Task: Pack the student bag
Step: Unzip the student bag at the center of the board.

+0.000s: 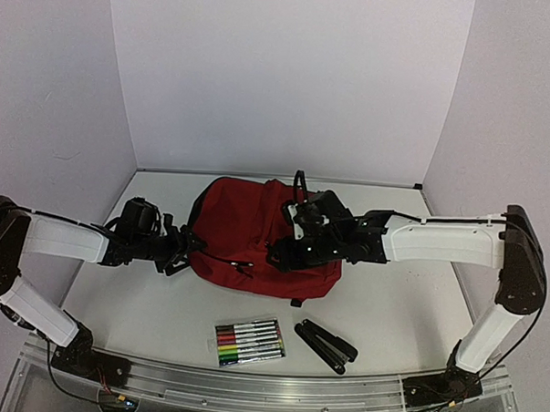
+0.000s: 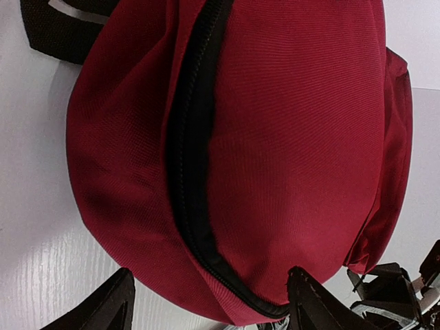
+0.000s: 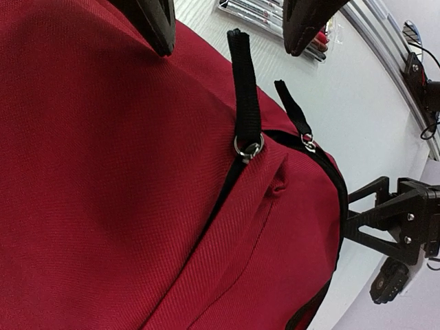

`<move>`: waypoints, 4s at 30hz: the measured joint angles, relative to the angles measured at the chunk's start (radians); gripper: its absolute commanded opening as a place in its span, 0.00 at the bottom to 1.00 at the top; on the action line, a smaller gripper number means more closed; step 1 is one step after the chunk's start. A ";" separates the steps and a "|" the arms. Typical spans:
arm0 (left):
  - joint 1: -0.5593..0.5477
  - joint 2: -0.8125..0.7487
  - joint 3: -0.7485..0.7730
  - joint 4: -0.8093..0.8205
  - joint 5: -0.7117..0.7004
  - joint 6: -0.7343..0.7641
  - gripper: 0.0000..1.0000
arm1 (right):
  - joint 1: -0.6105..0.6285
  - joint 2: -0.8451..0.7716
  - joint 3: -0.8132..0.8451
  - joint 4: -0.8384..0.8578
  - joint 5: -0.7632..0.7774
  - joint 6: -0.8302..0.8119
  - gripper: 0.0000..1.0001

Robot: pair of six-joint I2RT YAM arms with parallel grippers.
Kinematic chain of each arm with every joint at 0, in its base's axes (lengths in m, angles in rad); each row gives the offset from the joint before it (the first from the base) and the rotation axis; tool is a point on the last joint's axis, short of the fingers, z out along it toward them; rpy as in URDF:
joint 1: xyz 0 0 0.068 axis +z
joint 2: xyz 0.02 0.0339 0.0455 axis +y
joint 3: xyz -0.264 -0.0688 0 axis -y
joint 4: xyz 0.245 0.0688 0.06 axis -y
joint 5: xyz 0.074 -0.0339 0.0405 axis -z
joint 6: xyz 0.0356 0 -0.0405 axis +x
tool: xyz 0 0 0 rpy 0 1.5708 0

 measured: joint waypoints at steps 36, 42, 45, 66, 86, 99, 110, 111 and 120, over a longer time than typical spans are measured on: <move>-0.019 -0.058 -0.139 0.179 -0.038 -0.024 0.00 | -0.150 0.226 0.365 -0.066 0.117 -0.082 0.00; -0.013 -0.058 -0.156 0.200 -0.034 -0.024 0.00 | -0.219 0.318 0.492 -0.064 0.062 -0.111 0.00; -0.006 -0.059 -0.161 0.202 -0.029 -0.023 0.00 | -0.253 0.379 0.564 -0.057 0.038 -0.128 0.00; 0.009 -0.207 -0.117 -0.128 -0.040 0.140 0.66 | -0.363 0.555 0.758 -0.011 -0.155 -0.203 0.74; -0.173 0.109 0.661 -0.575 -0.168 0.502 1.00 | -0.387 -0.121 -0.001 0.044 -0.193 -0.079 0.82; -0.247 0.443 0.961 -0.649 -0.178 0.587 0.87 | -0.370 -0.038 -0.077 0.122 -0.250 0.016 0.42; -0.248 0.472 1.002 -0.716 -0.277 0.592 0.21 | -0.370 -0.006 -0.086 0.168 -0.261 0.033 0.01; -0.248 0.472 1.001 -0.717 -0.288 0.593 0.15 | -0.370 -0.006 -0.087 0.173 -0.259 0.036 0.00; -0.249 0.440 0.940 -0.707 -0.336 0.563 0.00 | -0.359 -0.008 -0.093 0.181 -0.187 0.029 0.00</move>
